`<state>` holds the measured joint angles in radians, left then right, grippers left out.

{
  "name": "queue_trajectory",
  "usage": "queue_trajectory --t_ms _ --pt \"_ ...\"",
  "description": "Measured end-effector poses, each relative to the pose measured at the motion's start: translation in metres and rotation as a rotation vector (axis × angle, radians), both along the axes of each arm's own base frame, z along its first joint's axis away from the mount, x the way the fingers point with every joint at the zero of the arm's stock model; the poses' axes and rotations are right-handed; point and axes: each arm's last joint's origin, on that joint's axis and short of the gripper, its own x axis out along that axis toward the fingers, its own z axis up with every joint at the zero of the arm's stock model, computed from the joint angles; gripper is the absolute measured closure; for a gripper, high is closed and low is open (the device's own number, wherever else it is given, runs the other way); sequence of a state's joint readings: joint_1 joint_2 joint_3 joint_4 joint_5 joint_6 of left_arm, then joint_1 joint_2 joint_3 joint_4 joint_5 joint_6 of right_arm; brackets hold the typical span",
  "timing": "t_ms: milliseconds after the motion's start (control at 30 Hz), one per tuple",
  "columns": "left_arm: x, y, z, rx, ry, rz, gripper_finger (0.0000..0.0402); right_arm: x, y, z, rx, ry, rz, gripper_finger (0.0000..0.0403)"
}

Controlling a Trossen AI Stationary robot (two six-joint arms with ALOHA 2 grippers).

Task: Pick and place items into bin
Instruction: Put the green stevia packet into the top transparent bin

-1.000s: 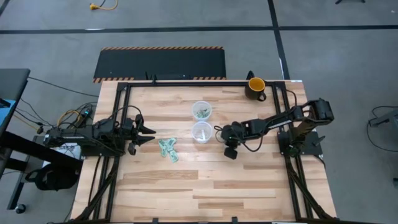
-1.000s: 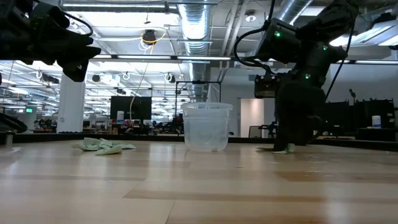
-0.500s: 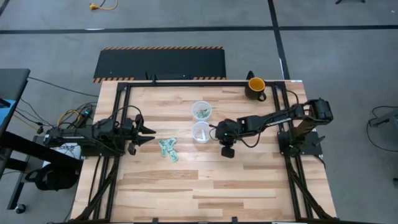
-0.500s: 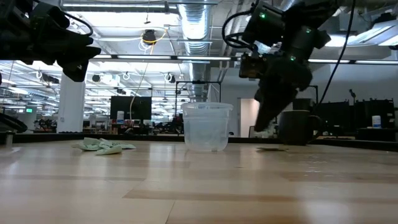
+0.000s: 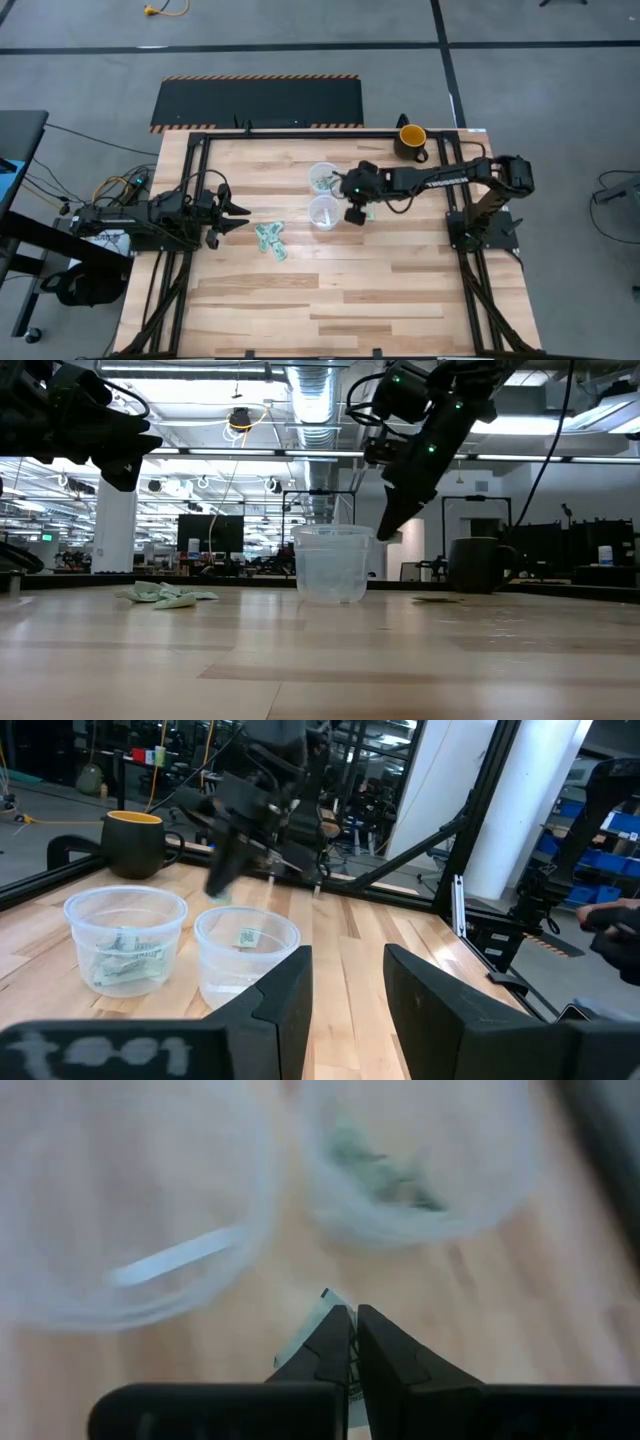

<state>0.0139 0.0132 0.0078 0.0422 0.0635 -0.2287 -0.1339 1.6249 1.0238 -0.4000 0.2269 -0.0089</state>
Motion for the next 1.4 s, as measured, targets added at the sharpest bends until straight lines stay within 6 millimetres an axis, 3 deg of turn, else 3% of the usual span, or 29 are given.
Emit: queue_trajectory --t_ms 367,1400 --pt "0.0 0.0 0.0 0.0 0.0 0.0 0.0287 0.012 -0.026 0.026 -0.124 -0.117 -0.079 0.0397" --pt "0.0 0.0 0.0 0.0 -0.001 0.0 0.0288 0.026 -0.028 0.04 -0.094 -0.328 0.047 0.039"
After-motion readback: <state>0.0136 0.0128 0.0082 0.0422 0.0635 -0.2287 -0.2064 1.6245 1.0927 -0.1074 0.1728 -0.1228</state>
